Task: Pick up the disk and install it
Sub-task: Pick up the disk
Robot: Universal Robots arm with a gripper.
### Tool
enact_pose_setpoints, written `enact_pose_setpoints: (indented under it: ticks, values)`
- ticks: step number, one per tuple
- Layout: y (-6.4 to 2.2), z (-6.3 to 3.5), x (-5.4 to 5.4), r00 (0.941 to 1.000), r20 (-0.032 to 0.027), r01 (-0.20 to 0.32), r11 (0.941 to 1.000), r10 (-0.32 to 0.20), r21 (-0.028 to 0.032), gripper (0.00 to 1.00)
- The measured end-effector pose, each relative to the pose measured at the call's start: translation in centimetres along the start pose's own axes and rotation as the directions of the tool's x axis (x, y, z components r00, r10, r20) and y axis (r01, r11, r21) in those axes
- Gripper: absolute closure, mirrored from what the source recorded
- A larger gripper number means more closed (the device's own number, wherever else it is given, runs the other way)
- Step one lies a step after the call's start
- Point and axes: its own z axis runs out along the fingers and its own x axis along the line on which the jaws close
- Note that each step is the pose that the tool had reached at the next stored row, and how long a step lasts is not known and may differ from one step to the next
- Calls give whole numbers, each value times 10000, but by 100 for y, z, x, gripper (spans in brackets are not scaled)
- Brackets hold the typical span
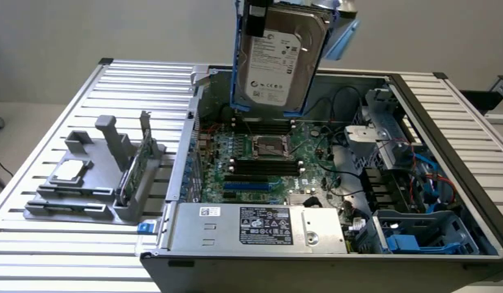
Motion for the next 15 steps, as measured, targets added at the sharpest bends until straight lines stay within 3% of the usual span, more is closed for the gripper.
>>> enact_pose_setpoints:
  ticks: [5,15]
  values:
    - [-145,19,95,10000,7,0,9999,0,114,67]
    - [-404,47,293,10000,33,-3,9990,2,443,67]
